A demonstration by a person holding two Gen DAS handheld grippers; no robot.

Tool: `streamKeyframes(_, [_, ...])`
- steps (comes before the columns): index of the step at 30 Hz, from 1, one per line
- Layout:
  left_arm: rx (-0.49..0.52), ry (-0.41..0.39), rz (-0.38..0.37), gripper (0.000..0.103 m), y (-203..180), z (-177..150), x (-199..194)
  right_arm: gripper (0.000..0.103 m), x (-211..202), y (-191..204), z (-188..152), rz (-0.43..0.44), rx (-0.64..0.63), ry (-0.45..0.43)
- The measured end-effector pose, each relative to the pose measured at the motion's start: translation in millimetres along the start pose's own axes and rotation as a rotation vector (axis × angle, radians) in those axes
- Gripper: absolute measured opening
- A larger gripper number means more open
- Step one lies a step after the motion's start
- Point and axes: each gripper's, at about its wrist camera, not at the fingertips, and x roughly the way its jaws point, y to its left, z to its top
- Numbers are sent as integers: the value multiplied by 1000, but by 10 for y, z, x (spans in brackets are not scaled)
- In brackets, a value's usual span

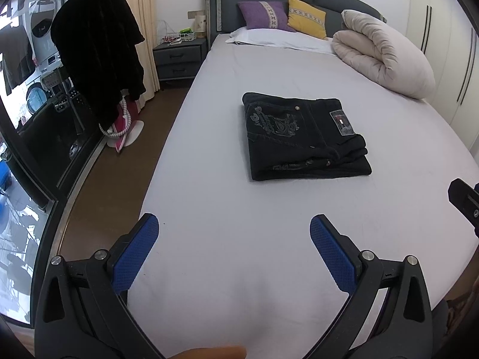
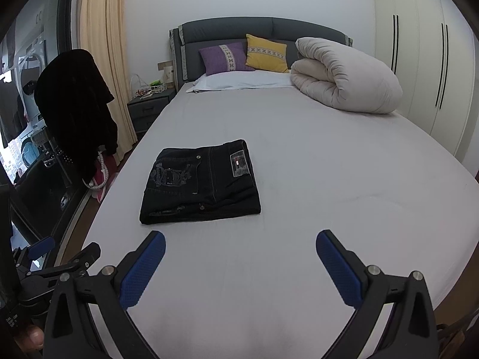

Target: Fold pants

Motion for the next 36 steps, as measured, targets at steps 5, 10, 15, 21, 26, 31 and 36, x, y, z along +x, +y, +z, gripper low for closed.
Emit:
streamKeyframes(5, [-1,2,-1,103,-5,-19,6,103,11,9,-2,-1,-1,4])
streamKeyframes(10, [-1,5,-1,103,-12,-37,15,103,28,15,-18,-1,-1,6])
streamKeyframes(15, [-2,7,-1,103,-19,-56,24,103,45,17,-38,-2,-2,8])
streamKeyframes(21, [-3,10,-1,103,-23,-66,35,103,40,16,-35,-2,-2,9])
streamKeyframes(26, [-4,12,-3,103,-25,-75,44,103,50,15,-47,-2,-3,10])
streamKeyframes(31, [-4,17,-6,103,-23,-85,66,103,46,14,-45,-1,-3,10])
streamKeyframes(36, [-4,18,-6,103,-26,-89,69,103,40,14,-42,-2,-3,10])
